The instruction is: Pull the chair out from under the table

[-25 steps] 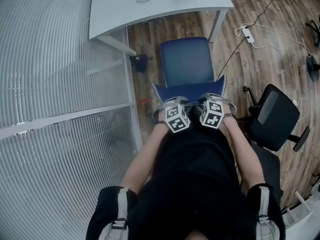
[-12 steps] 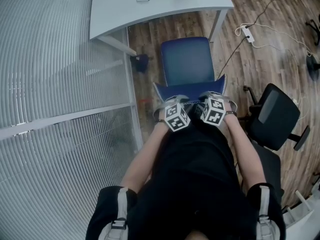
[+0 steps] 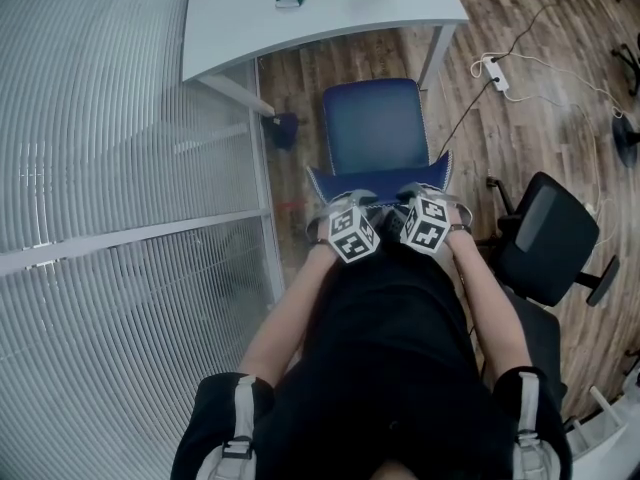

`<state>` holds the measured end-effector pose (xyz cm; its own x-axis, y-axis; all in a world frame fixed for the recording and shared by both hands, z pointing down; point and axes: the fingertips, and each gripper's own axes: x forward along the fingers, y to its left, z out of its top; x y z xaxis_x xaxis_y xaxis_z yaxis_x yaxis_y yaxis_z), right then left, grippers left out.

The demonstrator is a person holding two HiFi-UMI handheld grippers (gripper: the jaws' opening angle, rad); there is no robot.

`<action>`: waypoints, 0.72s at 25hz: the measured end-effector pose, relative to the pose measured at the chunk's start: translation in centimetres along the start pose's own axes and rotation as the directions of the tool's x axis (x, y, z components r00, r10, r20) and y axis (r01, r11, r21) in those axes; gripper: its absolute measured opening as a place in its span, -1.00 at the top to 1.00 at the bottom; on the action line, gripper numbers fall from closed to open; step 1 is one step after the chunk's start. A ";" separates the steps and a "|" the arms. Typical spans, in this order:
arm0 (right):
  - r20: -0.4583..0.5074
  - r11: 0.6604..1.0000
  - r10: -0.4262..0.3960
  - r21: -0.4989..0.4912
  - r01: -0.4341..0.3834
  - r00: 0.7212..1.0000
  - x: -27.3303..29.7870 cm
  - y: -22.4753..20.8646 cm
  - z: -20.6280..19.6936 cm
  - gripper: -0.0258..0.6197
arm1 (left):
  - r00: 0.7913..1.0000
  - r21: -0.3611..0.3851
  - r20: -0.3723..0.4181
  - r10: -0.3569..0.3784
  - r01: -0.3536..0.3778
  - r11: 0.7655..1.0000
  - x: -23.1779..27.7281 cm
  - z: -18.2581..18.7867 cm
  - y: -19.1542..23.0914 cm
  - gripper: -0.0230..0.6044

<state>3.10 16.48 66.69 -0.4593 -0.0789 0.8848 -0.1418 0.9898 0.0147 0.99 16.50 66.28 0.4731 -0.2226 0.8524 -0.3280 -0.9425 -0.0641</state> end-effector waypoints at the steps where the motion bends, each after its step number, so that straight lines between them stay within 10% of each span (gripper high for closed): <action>1: 0.004 1.000 -0.007 0.004 0.007 1.000 0.0 -0.2 0.1 0.59 | 1.000 0.001 -0.002 0.008 -0.008 1.000 0.0 0.0 0.2 0.61; 18: 0.079 0.992 -0.120 0.041 0.117 0.990 -0.9 -2.5 0.7 0.54 | 0.986 0.035 -0.004 0.165 -0.165 0.986 -0.3 1.1 2.1 0.54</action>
<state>3.20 14.03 65.54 -0.5067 -0.2064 0.8370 -0.2303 0.9681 0.0993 1.02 14.30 65.34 0.4092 -0.3740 0.8323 -0.3727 -0.9011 -0.2217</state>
